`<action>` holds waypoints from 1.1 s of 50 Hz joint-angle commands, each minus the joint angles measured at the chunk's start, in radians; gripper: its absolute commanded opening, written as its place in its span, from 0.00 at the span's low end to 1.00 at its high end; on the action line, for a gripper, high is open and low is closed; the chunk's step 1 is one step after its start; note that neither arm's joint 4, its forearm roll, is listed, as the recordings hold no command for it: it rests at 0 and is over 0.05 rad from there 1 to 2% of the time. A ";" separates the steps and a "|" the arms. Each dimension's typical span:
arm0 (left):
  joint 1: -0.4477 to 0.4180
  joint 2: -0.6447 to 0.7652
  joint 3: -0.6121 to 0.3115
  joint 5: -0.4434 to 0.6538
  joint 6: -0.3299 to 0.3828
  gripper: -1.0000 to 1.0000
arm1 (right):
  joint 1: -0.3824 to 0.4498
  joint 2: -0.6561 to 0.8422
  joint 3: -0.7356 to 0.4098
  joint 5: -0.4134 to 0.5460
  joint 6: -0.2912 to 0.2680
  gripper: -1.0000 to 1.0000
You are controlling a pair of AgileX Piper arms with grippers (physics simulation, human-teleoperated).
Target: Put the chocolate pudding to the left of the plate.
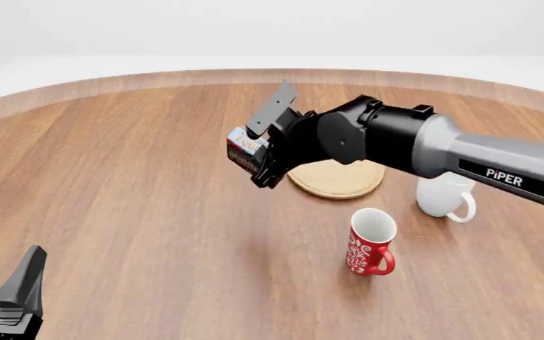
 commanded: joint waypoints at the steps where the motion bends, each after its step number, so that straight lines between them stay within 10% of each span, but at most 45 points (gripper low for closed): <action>1: 0.000 0.000 0.000 0.000 0.000 1.00 | -0.004 0.032 -0.108 0.054 -0.005 0.00; 55: 0.000 0.000 0.000 0.000 0.000 1.00 | -0.098 0.587 -0.815 0.299 -0.021 0.00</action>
